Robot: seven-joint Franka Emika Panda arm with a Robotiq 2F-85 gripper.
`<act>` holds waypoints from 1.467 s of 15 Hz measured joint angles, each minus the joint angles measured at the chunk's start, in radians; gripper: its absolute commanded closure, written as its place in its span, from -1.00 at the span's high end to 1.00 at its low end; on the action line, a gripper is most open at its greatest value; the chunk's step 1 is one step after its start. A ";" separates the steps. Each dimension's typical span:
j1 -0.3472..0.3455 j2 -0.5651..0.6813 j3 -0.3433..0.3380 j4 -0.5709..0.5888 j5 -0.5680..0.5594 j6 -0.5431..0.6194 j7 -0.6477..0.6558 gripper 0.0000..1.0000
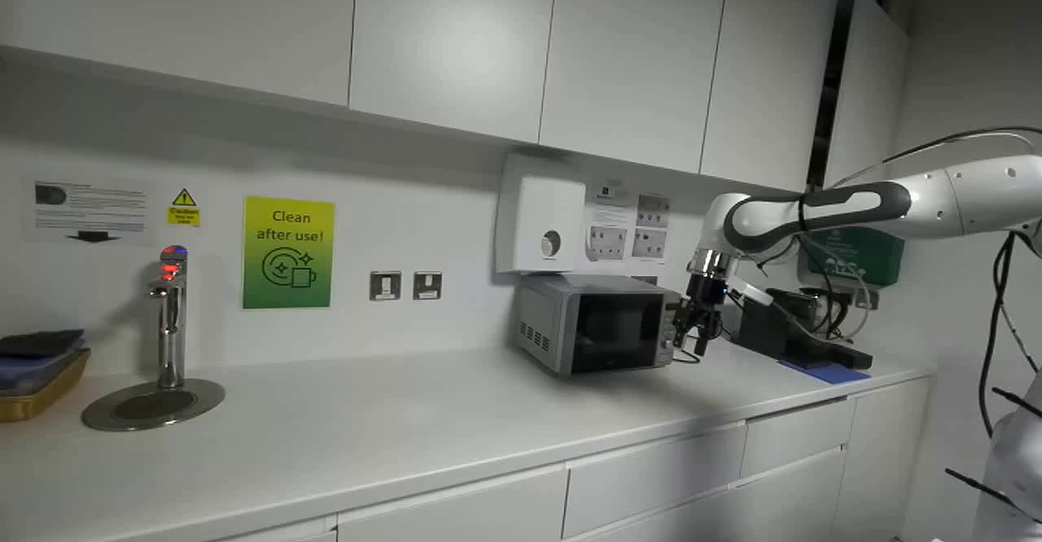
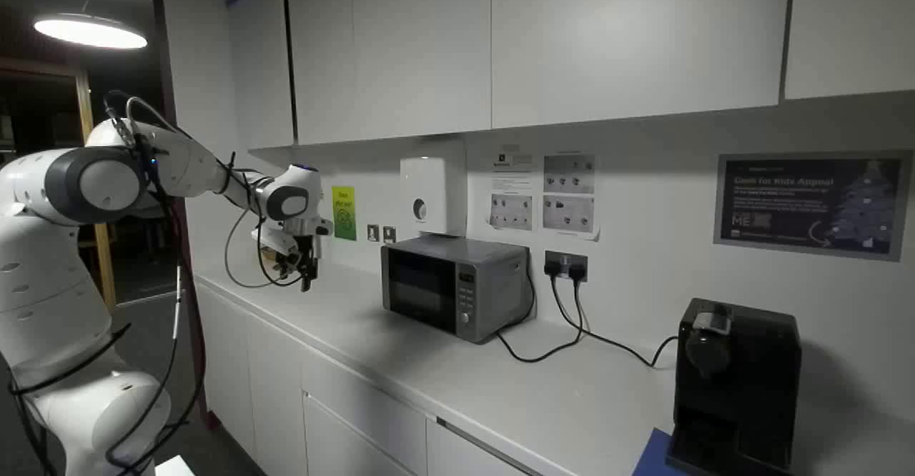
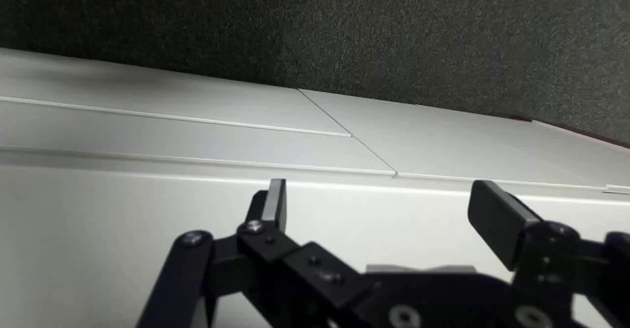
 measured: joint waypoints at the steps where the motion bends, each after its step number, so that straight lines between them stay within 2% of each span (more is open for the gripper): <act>1: 0.000 0.000 0.000 0.000 0.000 0.000 0.000 1.00; 8: -0.002 0.000 0.001 0.000 -0.011 0.005 0.012 1.00; 16: -0.073 -0.004 0.013 -0.026 -0.164 0.179 0.357 1.00; 22: -0.157 -0.031 0.012 -0.039 -0.246 0.240 0.610 1.00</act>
